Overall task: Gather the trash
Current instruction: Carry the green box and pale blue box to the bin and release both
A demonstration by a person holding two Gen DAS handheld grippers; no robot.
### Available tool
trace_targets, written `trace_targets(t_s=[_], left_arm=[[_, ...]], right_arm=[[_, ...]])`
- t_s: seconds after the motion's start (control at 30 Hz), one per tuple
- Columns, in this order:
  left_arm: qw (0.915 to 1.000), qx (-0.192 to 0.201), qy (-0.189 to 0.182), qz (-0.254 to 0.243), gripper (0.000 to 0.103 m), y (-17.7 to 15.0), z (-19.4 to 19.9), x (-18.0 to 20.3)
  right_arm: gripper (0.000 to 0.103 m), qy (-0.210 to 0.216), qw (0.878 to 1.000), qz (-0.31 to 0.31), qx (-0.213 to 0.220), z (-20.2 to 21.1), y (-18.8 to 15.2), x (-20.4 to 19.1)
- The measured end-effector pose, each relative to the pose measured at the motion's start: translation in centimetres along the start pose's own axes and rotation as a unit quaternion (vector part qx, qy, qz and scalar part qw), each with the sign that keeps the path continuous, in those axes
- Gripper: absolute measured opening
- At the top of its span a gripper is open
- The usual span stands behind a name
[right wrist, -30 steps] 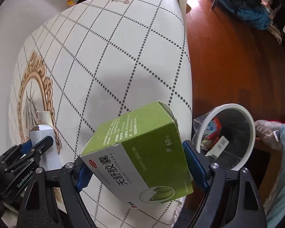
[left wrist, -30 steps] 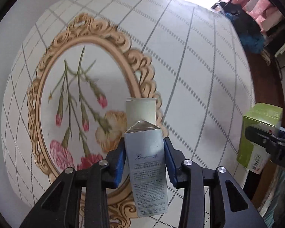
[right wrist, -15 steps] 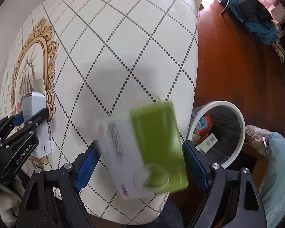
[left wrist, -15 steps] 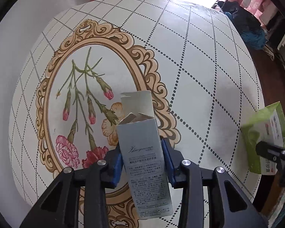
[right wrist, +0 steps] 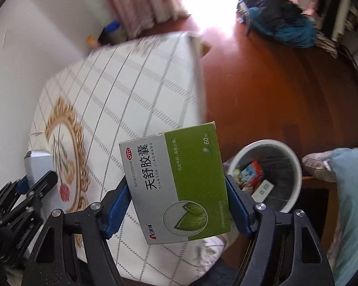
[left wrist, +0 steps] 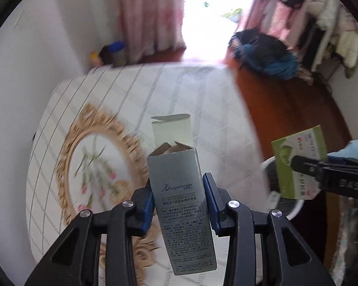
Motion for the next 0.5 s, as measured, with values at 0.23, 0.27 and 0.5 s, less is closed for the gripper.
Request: trace_targets(t_s=[0.23,0.27,0.5], left_arm=[[0.9952,0.014,-0.094,-0.024,0.034,4.7,-0.7,7.8],[0.9933,0.007,-0.112,-0.028,0.034,4.9,-1.4,9.5],[0.973,-0.076,-0.216,-0.033,0.034,4.4,-9.1,18.3]], right_arm=[[0.076,-0.044,0.996,-0.061,0.056,5.8,1.2,10.0],[0.076,-0.051,0.995,-0.068,0.058,6.1,1.0,11.4],[0.076,-0.101,0.985,-0.134,0.037,5.1,-2.3,22.1]])
Point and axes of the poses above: each gripper's, at about its wrist camera, not at the fingertips, and z roughly against the way its jaws point, x to its right, y to its top, the point moved 2 cm from there along -z, roughly the way its jaws point, and after that the axes turned 14 degrees about x, right-handed, at the moved point
